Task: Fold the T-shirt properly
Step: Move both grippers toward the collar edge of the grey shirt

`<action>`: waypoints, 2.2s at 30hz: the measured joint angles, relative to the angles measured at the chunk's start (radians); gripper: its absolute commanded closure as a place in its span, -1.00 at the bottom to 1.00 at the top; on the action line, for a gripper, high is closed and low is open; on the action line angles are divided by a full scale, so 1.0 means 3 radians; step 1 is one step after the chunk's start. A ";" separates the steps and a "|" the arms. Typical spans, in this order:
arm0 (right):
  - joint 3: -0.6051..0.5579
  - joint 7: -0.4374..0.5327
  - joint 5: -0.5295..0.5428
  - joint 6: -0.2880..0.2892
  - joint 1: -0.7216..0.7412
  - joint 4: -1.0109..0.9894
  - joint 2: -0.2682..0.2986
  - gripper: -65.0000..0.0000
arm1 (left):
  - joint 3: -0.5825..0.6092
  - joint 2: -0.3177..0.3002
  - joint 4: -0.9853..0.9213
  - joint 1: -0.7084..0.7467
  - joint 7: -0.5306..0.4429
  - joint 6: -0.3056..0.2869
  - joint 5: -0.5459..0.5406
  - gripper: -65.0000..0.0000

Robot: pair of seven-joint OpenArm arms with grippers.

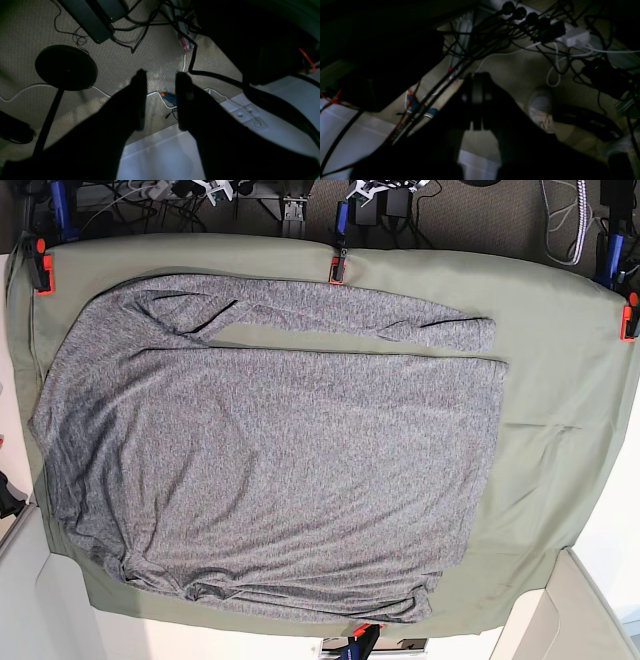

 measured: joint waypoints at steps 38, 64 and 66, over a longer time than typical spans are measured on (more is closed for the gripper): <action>-0.0008 -0.0039 0.1273 0.0809 -0.2051 0.3438 0.0893 1.00 | -0.1371 -0.0736 0.4153 0.2210 0.0205 -0.0820 -0.0430 0.40; 0.1526 -0.1394 0.2820 0.0067 -0.1718 0.5330 0.1136 -0.23 | -0.2978 -0.1200 0.5839 0.2836 0.0736 -0.1413 -0.1957 -0.41; 0.1526 -0.1400 0.2801 0.0066 -0.1573 0.5215 0.1136 -0.23 | -0.2978 -0.1249 0.5839 0.2831 0.0735 -0.1380 -0.1958 -0.41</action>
